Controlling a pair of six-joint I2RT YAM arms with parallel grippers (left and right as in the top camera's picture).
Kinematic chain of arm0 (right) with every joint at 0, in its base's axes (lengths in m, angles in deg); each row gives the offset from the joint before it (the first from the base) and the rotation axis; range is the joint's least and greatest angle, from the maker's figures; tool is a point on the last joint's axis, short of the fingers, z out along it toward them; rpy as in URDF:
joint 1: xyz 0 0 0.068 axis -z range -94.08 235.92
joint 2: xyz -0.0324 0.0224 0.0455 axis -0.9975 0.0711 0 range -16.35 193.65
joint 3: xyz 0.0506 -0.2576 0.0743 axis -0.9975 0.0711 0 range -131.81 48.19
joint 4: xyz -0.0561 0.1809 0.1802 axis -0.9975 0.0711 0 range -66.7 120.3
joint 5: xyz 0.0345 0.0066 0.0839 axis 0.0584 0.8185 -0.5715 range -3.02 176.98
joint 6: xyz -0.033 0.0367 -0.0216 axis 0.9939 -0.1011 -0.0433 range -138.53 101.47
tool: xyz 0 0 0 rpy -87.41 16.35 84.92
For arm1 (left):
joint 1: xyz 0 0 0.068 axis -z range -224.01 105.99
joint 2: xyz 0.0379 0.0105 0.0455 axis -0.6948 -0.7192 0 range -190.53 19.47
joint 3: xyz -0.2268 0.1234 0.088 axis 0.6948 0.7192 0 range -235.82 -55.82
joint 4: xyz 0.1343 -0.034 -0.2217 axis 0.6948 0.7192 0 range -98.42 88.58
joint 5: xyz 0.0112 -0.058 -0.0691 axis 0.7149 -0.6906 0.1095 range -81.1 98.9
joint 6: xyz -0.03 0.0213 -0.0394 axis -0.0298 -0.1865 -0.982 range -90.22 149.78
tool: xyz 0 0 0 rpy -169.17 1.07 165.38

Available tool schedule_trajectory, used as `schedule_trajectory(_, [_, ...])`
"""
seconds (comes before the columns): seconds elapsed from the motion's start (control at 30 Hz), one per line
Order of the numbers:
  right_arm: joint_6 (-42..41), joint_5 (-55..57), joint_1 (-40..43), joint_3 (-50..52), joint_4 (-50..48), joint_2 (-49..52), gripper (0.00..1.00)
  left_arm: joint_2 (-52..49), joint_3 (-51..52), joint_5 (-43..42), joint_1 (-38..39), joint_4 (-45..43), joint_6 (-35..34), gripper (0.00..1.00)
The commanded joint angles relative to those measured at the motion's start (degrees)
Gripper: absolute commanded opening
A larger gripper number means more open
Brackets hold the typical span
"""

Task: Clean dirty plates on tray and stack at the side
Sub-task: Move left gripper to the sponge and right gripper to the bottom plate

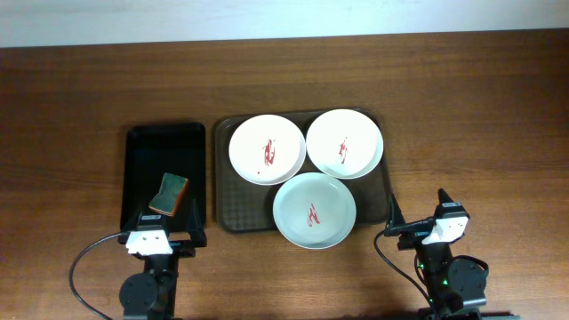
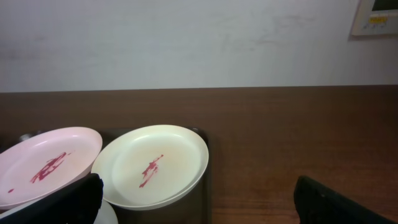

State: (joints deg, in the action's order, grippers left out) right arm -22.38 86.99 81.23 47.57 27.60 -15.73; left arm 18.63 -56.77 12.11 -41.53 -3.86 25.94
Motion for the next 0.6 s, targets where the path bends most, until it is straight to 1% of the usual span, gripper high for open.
schedule_trajectory(0.0, [0.22,0.42,0.22,0.31,0.28,-0.26,0.99,0.50,0.44,-0.63,-0.24,0.02,1.09,0.99])
schedule_trajectory(0.1, [0.20,0.46,0.22,0.31,0.35,-0.26,0.99,0.48,0.42,-0.63,-0.24,0.02,1.07,1.00])
schedule_trajectory(0.17, [-2.25,0.48,0.22,0.28,0.37,-0.20,0.99,0.48,-0.22,-0.63,-0.24,1.22,1.05,0.99])
schedule_trajectory(0.2, [-2.84,0.44,0.22,0.20,0.52,-0.04,0.99,0.48,-0.94,-0.61,-0.24,2.78,1.07,0.99])
schedule_trajectory(0.27, [-2.86,0.50,0.22,-1.90,3.82,1.46,0.99,0.48,-3.19,-0.44,-0.24,7.17,1.07,0.99])
schedule_trajectory(0.33, [-2.86,0.50,0.22,-5.25,7.26,4.98,0.99,-0.48,-5.66,-0.42,-0.24,10.99,1.07,0.99])
schedule_trajectory(0.43, [-3.13,-0.59,0.22,-13.29,9.35,16.04,0.99,-6.40,-10.58,-0.39,-0.24,14.21,1.07,1.00])
schedule_trajectory(0.5, [-3.10,-2.58,0.22,-21.27,15.58,25.38,0.98,-12.39,-15.74,-0.42,-0.24,17.14,1.09,0.99])
schedule_trajectory(0.57, [-3.08,-3.04,0.22,-30.32,23.50,35.19,0.99,-21.46,-23.37,-0.46,-0.24,21.33,1.09,1.00])
